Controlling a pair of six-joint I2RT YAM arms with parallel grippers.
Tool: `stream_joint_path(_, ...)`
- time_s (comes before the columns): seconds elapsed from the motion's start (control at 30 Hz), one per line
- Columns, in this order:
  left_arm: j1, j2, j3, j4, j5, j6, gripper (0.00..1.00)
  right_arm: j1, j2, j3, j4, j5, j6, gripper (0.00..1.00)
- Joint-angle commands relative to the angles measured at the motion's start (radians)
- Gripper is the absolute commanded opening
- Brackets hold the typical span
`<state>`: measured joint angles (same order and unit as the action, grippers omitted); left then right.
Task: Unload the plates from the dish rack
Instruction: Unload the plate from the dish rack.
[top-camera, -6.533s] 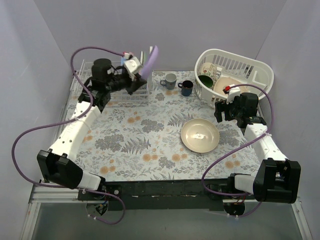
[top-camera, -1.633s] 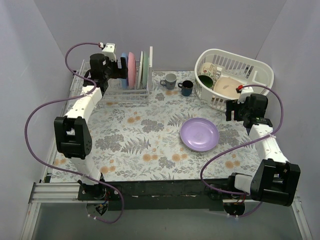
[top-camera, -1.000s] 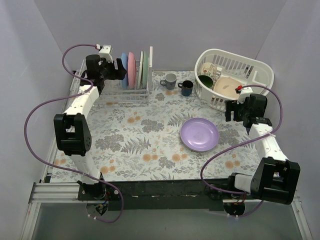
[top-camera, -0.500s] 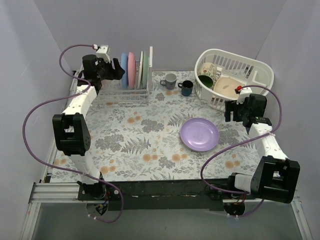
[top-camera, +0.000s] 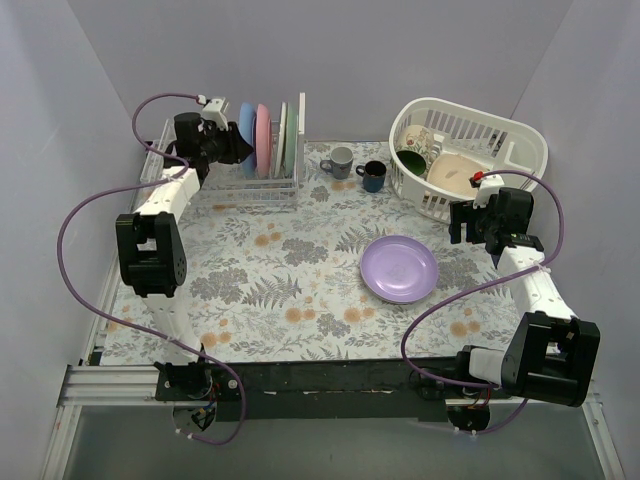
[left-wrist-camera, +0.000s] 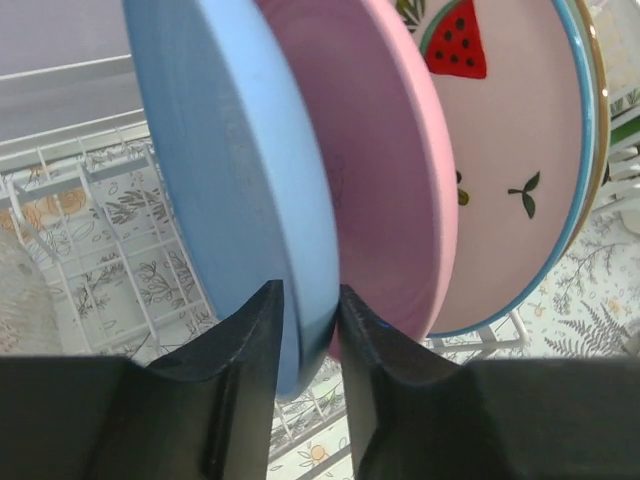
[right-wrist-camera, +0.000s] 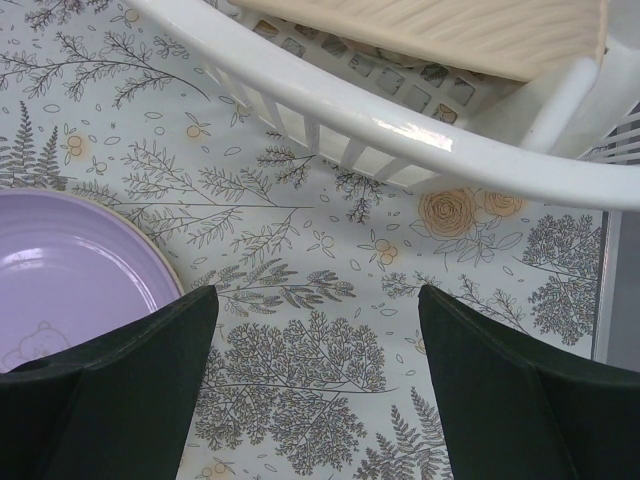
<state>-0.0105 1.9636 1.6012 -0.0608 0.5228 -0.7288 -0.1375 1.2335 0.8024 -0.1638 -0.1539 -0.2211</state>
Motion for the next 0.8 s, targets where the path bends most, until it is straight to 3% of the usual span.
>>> stream_joint_path(0.0,0.003,-0.009,0.052,-0.005,0.054,0.005,0.22,-0.005,-0.006,0.018,0.006,-0.013,-0.012,0.89)
stream_joint_path(0.17,0.003,-0.015,0.048,-0.011,0.063,0.012,0.00,-0.005,-0.006,0.017,0.006,-0.016,-0.011,0.89)
stream_joint_path(0.57,0.007,-0.117,-0.023,0.114,0.013,-0.046,0.00,-0.005,-0.002,0.020,0.000,-0.035,-0.006,0.89)
stream_joint_path(0.77,0.053,-0.117,-0.029,0.165,0.059,-0.103,0.00,-0.004,-0.003,0.020,-0.002,-0.038,-0.007,0.88)
